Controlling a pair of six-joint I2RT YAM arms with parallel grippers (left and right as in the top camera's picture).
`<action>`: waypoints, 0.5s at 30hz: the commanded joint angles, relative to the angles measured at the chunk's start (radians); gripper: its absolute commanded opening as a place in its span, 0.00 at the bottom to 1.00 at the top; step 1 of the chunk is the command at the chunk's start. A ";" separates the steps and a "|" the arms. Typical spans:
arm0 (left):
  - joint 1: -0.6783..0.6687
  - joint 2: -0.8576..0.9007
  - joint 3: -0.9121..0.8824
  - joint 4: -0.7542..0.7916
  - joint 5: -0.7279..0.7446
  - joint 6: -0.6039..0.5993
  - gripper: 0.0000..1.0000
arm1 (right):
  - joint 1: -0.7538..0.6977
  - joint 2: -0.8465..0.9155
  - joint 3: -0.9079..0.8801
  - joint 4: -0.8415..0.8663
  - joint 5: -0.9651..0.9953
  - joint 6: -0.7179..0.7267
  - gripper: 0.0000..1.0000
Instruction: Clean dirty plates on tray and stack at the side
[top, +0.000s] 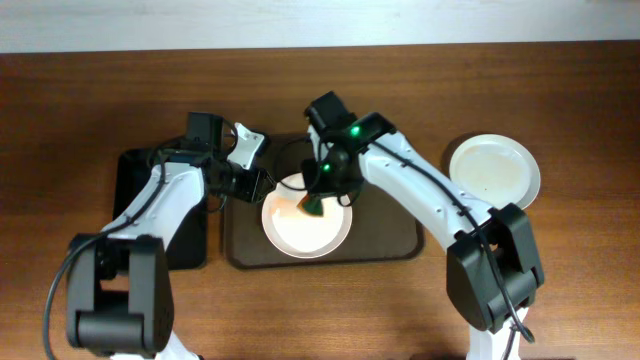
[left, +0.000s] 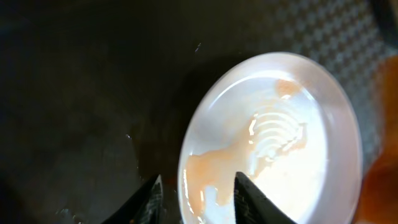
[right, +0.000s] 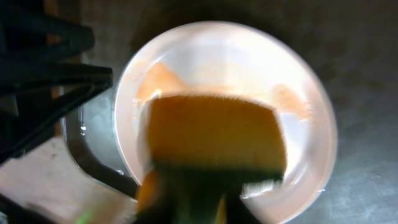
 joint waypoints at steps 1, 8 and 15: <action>0.006 -0.034 0.006 -0.025 -0.005 -0.006 0.38 | 0.015 0.012 0.018 0.001 0.022 0.042 0.44; -0.012 -0.034 0.006 -0.050 -0.004 -0.015 0.38 | -0.077 -0.038 0.021 -0.031 0.022 0.042 0.41; -0.146 -0.034 0.006 -0.025 -0.062 -0.153 0.37 | -0.276 -0.066 0.018 -0.166 0.015 0.032 0.52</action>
